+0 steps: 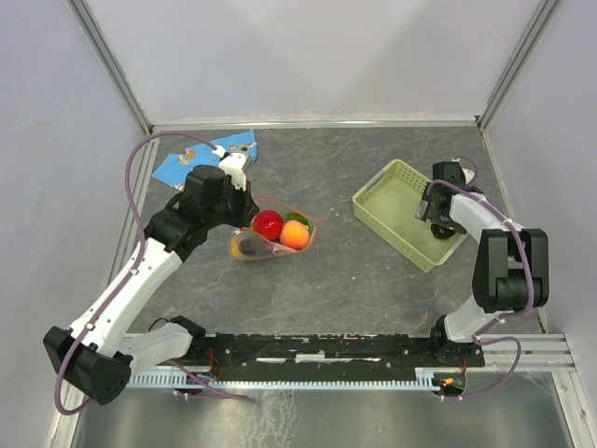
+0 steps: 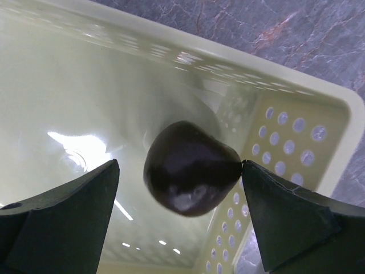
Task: Place the food in the zip-top bag and seal the zipper
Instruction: Pick up the fake fruit from the bin.
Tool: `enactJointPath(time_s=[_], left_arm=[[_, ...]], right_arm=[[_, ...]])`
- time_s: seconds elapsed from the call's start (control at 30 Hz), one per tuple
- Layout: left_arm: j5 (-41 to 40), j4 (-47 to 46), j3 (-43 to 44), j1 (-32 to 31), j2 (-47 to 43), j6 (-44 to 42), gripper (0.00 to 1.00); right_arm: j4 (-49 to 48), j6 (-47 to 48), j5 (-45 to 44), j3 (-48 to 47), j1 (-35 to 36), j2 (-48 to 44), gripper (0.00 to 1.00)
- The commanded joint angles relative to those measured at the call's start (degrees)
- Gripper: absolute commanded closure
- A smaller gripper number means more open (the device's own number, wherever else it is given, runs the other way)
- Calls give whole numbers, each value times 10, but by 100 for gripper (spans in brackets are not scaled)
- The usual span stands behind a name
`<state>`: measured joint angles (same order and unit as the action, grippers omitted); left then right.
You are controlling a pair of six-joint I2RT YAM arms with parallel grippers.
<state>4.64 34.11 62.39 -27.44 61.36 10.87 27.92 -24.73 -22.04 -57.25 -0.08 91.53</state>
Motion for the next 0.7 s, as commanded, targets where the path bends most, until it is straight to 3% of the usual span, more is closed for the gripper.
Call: enactJointPath(time_s=[0.0, 0.37, 0.67], left_arm=[[7, -27, 1, 3, 2, -16, 97], [8, -27, 0, 2, 2, -16, 97], [10, -27, 1, 2, 2, -16, 97]], right_arm=[[-32, -15, 28, 6, -8, 24, 5], [-25, -18, 78, 1, -15, 43, 9], [5, -20, 109, 13, -15, 8, 5]])
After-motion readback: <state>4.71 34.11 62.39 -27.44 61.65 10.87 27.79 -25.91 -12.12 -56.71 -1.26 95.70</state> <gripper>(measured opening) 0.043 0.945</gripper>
